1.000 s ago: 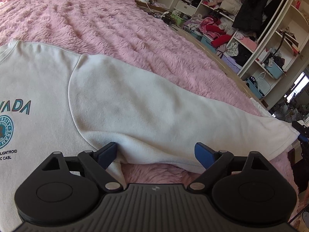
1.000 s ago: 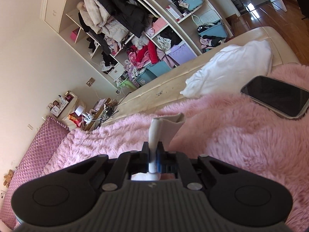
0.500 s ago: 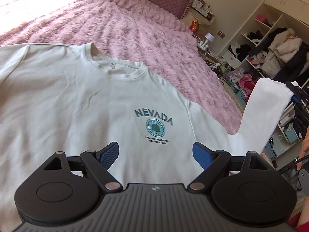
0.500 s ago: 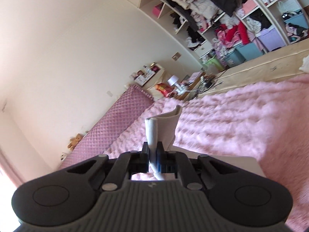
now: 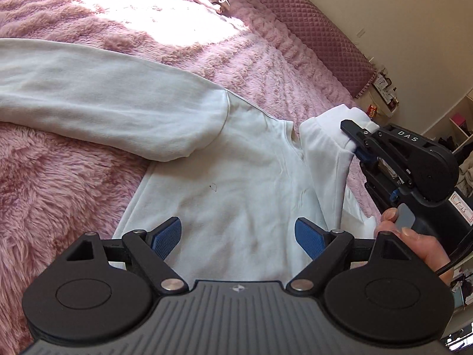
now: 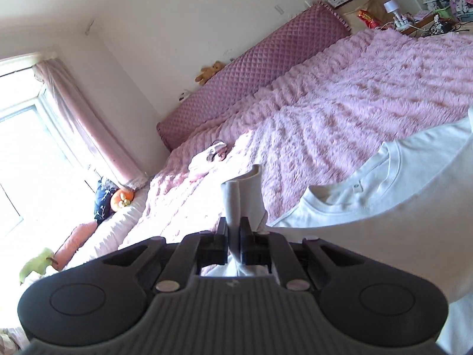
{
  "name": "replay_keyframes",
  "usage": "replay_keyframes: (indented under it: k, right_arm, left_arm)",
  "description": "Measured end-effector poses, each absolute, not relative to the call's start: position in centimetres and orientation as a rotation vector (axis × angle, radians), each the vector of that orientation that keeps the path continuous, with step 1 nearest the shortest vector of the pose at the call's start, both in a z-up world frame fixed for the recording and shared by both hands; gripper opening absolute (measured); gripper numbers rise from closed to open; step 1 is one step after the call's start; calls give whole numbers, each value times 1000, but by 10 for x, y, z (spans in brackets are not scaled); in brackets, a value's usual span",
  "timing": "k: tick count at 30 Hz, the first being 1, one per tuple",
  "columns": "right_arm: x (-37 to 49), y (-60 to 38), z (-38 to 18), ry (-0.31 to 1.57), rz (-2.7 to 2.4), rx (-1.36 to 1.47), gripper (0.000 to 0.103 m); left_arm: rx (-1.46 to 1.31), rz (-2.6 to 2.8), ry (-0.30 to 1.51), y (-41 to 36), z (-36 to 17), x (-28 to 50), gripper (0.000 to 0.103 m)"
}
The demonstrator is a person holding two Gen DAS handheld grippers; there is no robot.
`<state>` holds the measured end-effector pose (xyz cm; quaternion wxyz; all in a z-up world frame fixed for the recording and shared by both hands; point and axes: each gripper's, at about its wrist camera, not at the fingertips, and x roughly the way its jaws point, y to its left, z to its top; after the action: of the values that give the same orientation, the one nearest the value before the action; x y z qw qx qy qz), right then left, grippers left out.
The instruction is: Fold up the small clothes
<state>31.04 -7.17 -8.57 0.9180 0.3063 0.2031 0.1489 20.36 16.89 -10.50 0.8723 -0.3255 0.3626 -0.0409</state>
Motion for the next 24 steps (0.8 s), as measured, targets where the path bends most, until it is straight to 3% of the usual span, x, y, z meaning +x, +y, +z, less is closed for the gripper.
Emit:
replay_keyframes:
  k: [1, 2, 3, 4, 10, 16, 24]
  right_arm:
    - [314, -59, -98, 454, 331, 598, 14]
    - [318, -47, -112, 497, 347, 564, 33]
    - [321, -40, -121, 534, 354, 540, 43]
    - [320, -38, -128, 566, 356, 529, 47]
    - [288, -99, -113, 536, 391, 543, 53]
    - [253, -180, -99, 485, 123, 223, 55]
    - [215, -259, -118, 531, -66, 138, 57]
  left_arm:
    - [-688, -78, 761, 172, -109, 205, 101]
    - [-696, -70, 765, 175, -114, 206, 101]
    - [-704, -62, 771, 180, -122, 202, 101]
    - [-710, -62, 776, 182, -125, 204, 101]
    - [-726, -125, 750, 173, -130, 222, 101]
    - [-851, -187, 757, 154, -150, 248, 101]
    - [-1053, -120, 638, 156, -173, 272, 101]
